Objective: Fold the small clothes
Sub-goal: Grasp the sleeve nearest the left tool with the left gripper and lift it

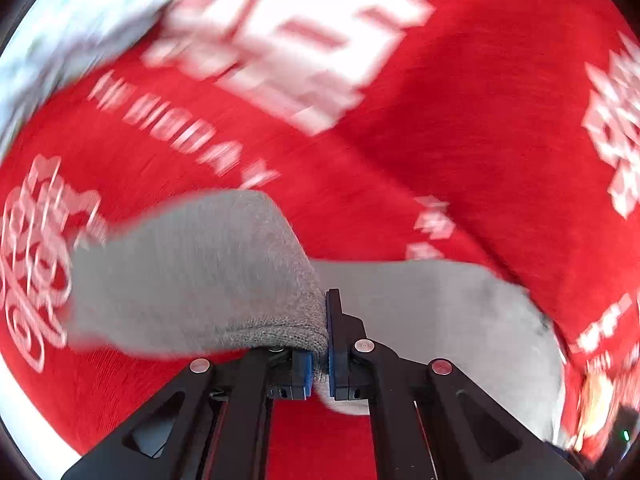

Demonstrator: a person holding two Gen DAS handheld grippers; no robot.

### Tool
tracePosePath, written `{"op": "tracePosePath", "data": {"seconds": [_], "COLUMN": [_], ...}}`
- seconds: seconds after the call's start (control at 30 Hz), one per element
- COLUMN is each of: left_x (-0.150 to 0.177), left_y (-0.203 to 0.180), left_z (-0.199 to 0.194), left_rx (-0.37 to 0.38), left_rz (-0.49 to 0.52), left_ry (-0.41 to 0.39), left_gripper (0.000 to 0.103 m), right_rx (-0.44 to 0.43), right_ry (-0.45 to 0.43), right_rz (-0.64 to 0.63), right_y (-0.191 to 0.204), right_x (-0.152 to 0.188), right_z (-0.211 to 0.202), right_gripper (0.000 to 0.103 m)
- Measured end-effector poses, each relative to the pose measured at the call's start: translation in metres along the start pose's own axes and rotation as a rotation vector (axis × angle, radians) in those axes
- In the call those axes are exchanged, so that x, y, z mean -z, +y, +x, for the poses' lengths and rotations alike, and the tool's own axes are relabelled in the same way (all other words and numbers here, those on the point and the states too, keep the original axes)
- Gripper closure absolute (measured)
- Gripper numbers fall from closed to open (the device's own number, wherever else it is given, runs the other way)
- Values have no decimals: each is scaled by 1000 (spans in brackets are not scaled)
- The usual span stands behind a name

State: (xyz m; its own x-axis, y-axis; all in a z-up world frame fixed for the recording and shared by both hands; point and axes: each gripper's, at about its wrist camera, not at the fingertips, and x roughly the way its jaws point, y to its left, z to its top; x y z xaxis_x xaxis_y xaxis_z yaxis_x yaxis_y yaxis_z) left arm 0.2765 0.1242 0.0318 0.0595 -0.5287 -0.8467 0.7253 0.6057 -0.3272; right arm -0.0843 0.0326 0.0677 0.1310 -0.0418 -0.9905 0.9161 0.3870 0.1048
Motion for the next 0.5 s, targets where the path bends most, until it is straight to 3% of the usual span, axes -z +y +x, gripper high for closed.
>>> {"op": "tracePosePath", "data": {"seconds": [0.17, 0.33, 0.4, 0.5], "left_x": [-4, 34, 60, 97], "left_y": [-131, -247, -281, -310], "left_z": [-11, 27, 49, 81], "left_rx": [140, 252, 261, 187], "left_rz": [239, 384, 438, 535], "left_ry": [-49, 66, 129, 203], "left_gripper": [97, 97, 97, 97], "right_rx": [-17, -16, -16, -47], "right_ry": [-51, -91, -87, -70], "right_rz": [68, 179, 232, 309], "right_y": [-46, -106, -134, -170], "right_x": [0, -1, 3, 10], "right_z": [-16, -30, -28, -17], "right_gripper": [0, 0, 0, 0]}}
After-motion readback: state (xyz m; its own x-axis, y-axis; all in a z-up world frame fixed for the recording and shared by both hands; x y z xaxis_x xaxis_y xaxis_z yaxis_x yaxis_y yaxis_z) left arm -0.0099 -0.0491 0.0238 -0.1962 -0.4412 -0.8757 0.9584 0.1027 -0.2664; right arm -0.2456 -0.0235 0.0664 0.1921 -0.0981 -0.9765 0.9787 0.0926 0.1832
